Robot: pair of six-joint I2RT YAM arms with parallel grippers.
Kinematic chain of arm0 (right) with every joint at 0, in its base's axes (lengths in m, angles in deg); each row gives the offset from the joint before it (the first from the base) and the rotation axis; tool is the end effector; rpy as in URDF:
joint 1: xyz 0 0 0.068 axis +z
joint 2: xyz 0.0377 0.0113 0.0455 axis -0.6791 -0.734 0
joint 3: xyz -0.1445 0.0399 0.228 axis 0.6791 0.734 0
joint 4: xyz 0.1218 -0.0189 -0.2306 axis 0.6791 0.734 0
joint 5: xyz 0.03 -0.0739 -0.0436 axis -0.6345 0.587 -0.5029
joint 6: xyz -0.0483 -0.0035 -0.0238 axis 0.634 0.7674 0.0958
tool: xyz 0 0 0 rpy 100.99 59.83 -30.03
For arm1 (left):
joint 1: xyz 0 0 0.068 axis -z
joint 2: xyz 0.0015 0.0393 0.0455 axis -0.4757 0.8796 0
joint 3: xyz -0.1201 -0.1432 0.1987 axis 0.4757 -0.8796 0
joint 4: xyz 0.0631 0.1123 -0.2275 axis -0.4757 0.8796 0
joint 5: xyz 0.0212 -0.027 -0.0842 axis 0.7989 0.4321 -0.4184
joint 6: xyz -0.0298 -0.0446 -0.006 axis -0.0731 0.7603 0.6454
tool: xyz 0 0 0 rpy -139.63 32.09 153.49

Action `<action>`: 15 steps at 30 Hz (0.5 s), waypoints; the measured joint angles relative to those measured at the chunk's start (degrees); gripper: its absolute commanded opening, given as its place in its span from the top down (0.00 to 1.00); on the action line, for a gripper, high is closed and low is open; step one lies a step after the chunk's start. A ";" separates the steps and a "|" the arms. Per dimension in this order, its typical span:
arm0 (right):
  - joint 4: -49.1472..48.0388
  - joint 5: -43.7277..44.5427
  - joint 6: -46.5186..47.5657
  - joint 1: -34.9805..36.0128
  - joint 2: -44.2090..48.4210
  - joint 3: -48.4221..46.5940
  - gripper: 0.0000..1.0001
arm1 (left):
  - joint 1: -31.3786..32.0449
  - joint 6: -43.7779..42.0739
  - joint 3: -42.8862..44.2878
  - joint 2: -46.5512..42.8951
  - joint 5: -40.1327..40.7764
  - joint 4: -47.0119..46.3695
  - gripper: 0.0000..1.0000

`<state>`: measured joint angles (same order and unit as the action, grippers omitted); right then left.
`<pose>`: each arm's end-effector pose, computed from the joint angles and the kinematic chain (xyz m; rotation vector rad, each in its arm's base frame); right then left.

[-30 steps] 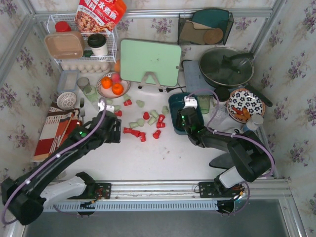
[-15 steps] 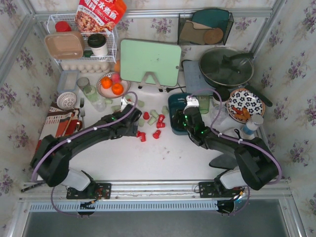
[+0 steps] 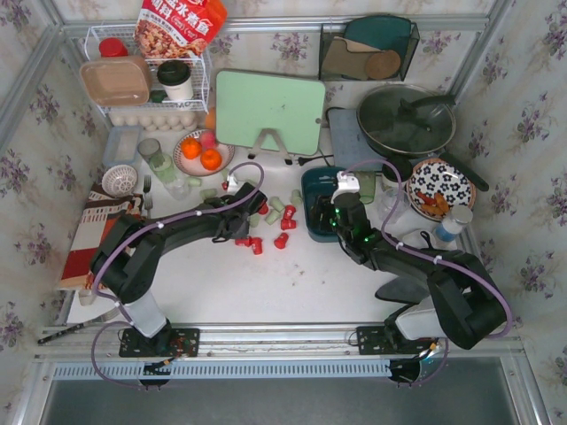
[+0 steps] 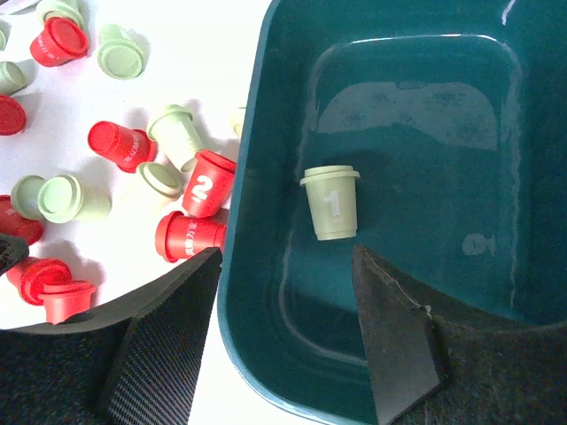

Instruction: Mix the coffee capsules in the storage basket

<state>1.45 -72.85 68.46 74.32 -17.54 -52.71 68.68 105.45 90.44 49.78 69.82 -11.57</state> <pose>0.2387 0.1387 0.1934 -0.0694 2.0382 0.3888 0.2687 -0.2079 0.1786 0.1285 2.5042 0.1167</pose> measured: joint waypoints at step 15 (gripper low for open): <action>-0.46 -1.77 -0.02 0.02 -1.57 0.00 0.32 | -2.23 1.53 -0.26 -0.17 0.68 2.23 0.38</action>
<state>0.99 -74.62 68.44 74.35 -19.12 -52.71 66.45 106.98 90.18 49.60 70.49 -9.34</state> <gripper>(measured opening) 0.677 0.611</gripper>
